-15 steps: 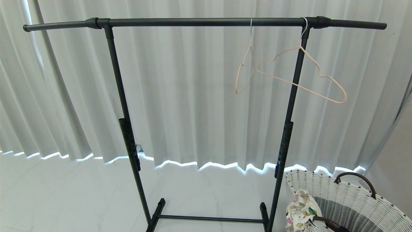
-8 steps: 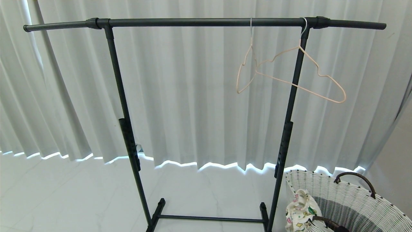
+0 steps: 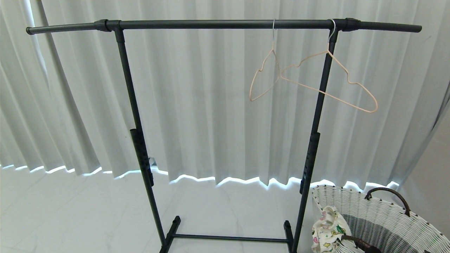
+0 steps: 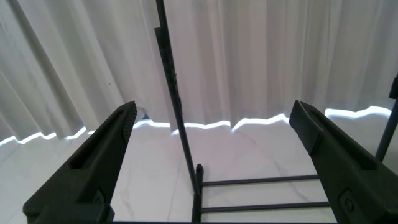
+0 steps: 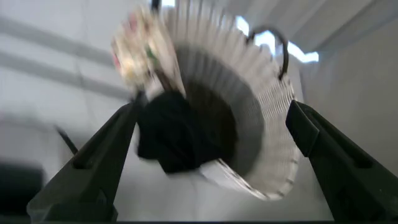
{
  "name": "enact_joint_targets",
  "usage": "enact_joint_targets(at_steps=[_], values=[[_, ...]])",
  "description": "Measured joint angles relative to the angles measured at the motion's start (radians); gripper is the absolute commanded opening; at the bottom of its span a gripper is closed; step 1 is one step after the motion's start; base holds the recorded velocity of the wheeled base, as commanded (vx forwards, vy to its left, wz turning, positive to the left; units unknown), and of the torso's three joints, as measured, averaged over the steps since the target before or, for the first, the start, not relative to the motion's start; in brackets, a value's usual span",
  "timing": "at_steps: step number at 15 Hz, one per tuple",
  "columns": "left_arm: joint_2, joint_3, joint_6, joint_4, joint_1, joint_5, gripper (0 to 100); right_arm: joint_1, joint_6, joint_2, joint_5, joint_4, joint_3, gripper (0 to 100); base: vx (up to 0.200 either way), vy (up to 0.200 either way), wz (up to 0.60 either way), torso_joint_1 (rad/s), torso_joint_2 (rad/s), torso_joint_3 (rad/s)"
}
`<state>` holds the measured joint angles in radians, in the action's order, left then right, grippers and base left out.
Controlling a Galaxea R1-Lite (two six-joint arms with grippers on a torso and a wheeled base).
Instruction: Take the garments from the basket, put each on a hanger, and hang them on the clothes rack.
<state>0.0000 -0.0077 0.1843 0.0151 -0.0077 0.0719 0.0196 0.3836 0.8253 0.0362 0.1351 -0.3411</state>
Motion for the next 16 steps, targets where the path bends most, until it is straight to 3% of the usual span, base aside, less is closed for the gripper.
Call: enact_joint_targets(at_steps=[3,6,10,13,16], values=[[0.0,0.0,0.0,0.0,0.0,0.0,100,0.066,0.261,0.359,-0.029,-0.026,-0.043,100,0.0,0.0,0.0,0.0,0.0,0.0],[0.0,0.0,0.001,0.0,0.001,-0.001,100,0.117,0.417,0.599,-0.057,-0.117,-0.023,100,0.0,0.0,0.0,0.0,0.0,0.0],[0.0,0.0,0.001,0.0,0.001,-0.001,100,0.137,0.446,0.78,-0.081,-0.264,0.025,100,0.0,0.0,0.0,0.0,0.0,0.0],[0.0,0.0,0.001,0.0,0.001,-0.002,100,0.143,0.447,0.896,-0.084,-0.486,0.062,100,0.0,0.0,0.0,0.0,0.0,0.0],[0.0,0.0,0.001,0.0,0.001,-0.001,100,0.155,0.447,0.978,-0.088,-0.572,0.091,100,0.0,0.0,0.0,0.0,0.0,0.0]])
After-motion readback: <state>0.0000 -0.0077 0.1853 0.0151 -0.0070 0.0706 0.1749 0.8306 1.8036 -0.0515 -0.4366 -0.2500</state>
